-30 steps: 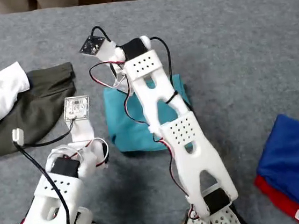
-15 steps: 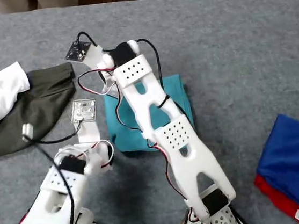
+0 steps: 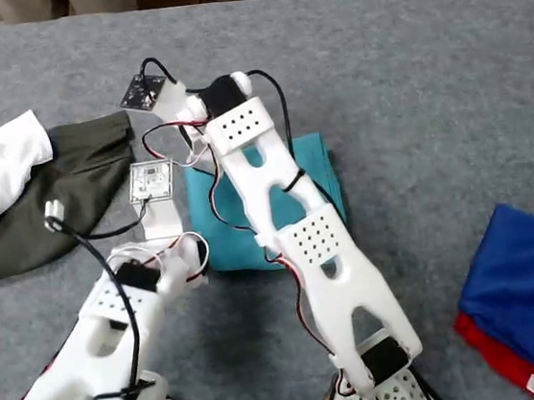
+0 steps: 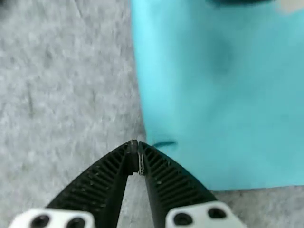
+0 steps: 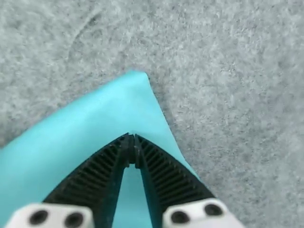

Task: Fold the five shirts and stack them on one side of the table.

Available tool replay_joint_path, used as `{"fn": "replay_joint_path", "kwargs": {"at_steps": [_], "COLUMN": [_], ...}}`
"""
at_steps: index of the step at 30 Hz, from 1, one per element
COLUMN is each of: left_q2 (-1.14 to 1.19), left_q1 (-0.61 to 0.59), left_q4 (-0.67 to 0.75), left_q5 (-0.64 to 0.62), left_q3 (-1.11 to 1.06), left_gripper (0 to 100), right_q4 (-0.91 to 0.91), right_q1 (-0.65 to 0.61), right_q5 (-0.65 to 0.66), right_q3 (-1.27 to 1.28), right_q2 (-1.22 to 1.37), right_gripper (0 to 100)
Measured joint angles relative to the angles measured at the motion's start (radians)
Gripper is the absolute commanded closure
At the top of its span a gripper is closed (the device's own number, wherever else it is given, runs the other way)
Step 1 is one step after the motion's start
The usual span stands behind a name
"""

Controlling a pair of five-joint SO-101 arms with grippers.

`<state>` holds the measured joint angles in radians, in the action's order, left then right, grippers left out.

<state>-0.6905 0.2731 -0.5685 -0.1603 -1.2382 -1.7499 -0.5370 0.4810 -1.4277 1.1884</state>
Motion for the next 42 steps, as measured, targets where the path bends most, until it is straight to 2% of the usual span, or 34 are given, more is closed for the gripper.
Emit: {"fn": "replay_joint_path", "kwargs": {"at_steps": [6,12,21,29,33,42], "left_q2": [-0.097,-0.106,-0.103,0.117,0.218,0.241], "left_q1": [0.006,0.118,0.126,0.100,0.100,0.110], "left_q4": [0.034,0.037,0.040,0.071,0.021,0.000], "left_q5": [-0.037,-0.028,-0.028,-0.031,-0.029,-0.029], "left_q3": [-0.054,-0.087,-0.094,-0.011,0.069,0.089], "left_gripper": [98,98,98,98,98,98], "right_q4": [0.029,0.054,0.063,0.063,0.063,0.063], "right_q1": [0.000,0.000,0.000,0.000,0.000,0.000], "right_q5": [0.000,0.000,0.000,0.000,0.000,0.025], "right_q3": [0.000,0.000,0.000,0.000,0.000,0.000], "right_q2": [0.040,0.049,0.049,0.049,0.049,0.049], "right_gripper": [99.4,99.4,99.4,99.4,99.4,99.4]}}
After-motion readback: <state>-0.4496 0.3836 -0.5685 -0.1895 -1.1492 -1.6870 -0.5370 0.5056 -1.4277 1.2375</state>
